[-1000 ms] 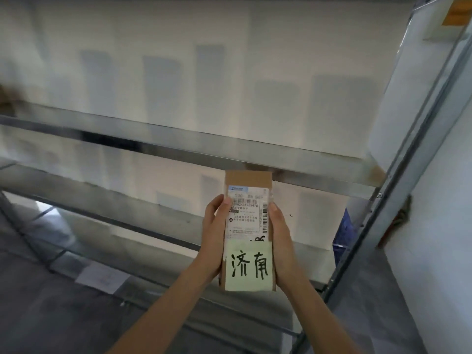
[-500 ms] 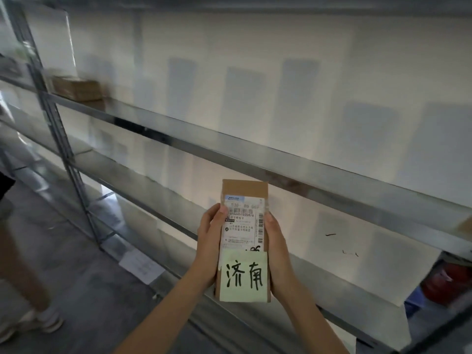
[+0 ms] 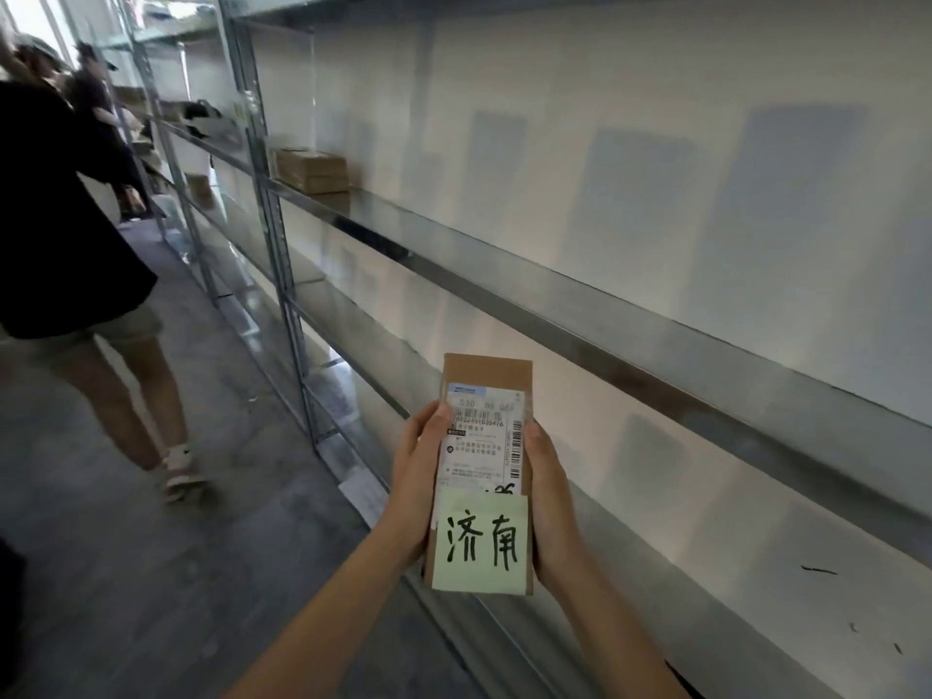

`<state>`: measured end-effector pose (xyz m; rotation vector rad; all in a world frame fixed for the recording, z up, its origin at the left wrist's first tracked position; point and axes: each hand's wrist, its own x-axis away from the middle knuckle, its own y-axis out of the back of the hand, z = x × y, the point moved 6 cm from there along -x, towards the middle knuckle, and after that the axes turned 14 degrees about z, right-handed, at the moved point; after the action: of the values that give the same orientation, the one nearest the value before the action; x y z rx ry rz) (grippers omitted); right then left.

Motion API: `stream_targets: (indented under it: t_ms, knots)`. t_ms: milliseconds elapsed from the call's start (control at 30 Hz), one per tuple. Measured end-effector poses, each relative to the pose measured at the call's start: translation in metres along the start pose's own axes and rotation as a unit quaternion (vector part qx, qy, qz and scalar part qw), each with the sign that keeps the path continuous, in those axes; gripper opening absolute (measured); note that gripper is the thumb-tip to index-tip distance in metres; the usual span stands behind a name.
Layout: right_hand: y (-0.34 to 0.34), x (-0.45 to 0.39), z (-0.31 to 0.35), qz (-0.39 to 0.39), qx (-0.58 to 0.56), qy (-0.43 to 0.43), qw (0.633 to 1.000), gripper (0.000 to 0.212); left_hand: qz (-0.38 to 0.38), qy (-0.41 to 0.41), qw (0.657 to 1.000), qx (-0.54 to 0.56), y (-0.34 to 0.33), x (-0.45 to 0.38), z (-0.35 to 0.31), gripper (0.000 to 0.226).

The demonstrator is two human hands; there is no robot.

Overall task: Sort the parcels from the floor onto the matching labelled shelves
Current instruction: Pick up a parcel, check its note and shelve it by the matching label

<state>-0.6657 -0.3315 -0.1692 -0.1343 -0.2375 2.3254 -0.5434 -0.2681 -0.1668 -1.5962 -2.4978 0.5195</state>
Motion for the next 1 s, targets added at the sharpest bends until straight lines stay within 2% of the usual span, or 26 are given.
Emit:
stream_targets:
  t_ms: [300,367,500,767,900,1000]
  knots:
    - [-0.024,-0.053,-0.016,0.053,-0.028,-0.022,0.998,0.065,-0.1,-0.004,0.995,-0.003,0.042,-0.02,-0.007,0.044]
    - [-0.033,-0.069,-0.018,0.053,-0.024,-0.026,0.998,0.067,-0.101,-0.01,0.995,-0.008,0.055,-0.03,-0.012,0.043]
    - [-0.052,-0.102,-0.028,0.055,-0.022,-0.036,0.998,0.054,-0.107,-0.017,0.994,-0.013,0.084,-0.049,-0.021,0.043]
    - [-0.108,-0.171,-0.049,0.049,-0.027,-0.035,0.998,0.06,-0.087,-0.013,0.996,-0.011,0.162,-0.105,-0.033,0.04]
    - [-0.136,-0.211,-0.058,0.042,-0.025,-0.044,0.998,0.051,-0.084,-0.01,0.996,-0.008,0.202,-0.133,-0.045,0.04]
    - [-0.156,-0.237,-0.059,0.042,-0.02,-0.048,0.998,0.062,-0.093,-0.007,0.996,-0.009,0.227,-0.153,-0.053,0.041]
